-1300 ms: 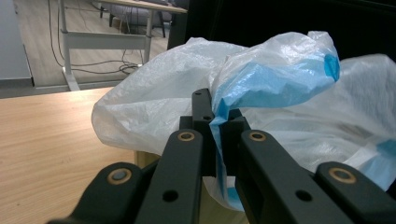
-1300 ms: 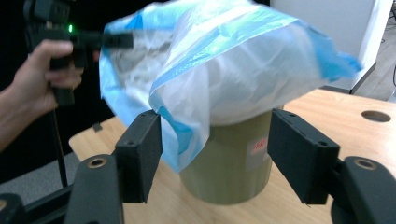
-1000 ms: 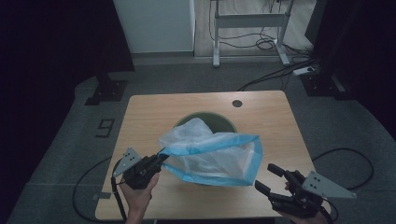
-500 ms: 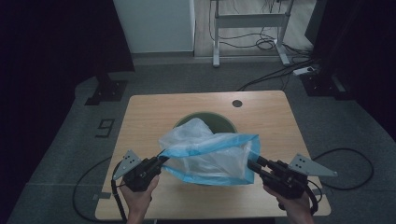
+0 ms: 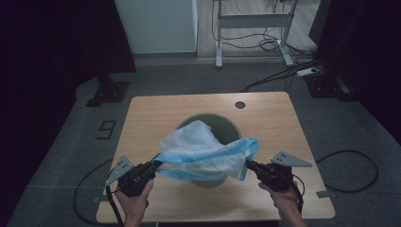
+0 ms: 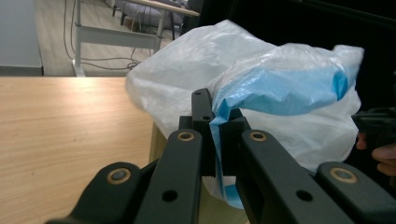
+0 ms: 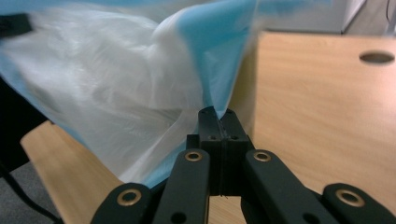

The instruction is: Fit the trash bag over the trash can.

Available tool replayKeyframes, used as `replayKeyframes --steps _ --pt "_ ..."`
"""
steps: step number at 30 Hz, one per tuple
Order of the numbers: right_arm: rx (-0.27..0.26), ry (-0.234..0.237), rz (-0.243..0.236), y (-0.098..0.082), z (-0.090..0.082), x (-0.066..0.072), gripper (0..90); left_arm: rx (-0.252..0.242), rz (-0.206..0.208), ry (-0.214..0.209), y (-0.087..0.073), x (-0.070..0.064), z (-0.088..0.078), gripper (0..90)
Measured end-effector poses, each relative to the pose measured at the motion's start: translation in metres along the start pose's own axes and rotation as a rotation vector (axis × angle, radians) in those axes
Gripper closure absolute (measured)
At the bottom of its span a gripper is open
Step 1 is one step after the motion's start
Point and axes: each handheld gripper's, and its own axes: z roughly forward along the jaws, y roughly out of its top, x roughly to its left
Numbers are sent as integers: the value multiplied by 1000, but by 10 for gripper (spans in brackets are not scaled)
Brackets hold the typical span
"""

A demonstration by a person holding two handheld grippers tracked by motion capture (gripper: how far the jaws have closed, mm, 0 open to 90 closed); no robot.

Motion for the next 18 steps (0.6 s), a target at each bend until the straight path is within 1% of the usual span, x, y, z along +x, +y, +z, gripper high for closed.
replayKeyframes --steps 2,4,7,8,9,10,11,13,14,15,17,18 --pt "11 -5 13 -2 6 -5 892 6 -5 8 -2 3 1 884" --pt "22 -14 25 -4 13 -10 892 12 -18 12 -4 7 2 883" --pt "27 -27 24 -4 21 -14 892 14 -39 0 -6 10 4 871" --pt "25 -25 26 -4 22 -14 892 11 -37 -17 -7 10 3 851" --pt "21 -25 26 -4 23 -14 891 5 -33 -31 -7 9 2 809" --pt "19 -25 23 -4 23 -14 891 -6 -17 -37 -6 7 0 745" --pt "15 -24 19 -3 22 -13 892 -14 7 -41 -5 3 -3 673" --pt "8 -24 3 -1 20 -10 891 2 44 -75 -3 -1 -7 507" --pt "5 -25 -3 -1 18 -9 891 7 67 -89 -1 -5 -10 438" --pt "2 -26 -7 1 16 -8 891 3 86 -93 0 -8 -13 378" --pt "-4 -29 -13 2 13 -7 891 3 115 -115 4 -12 -19 305" --pt "-7 -29 -14 3 11 -7 891 4 131 -118 5 -15 -22 270"
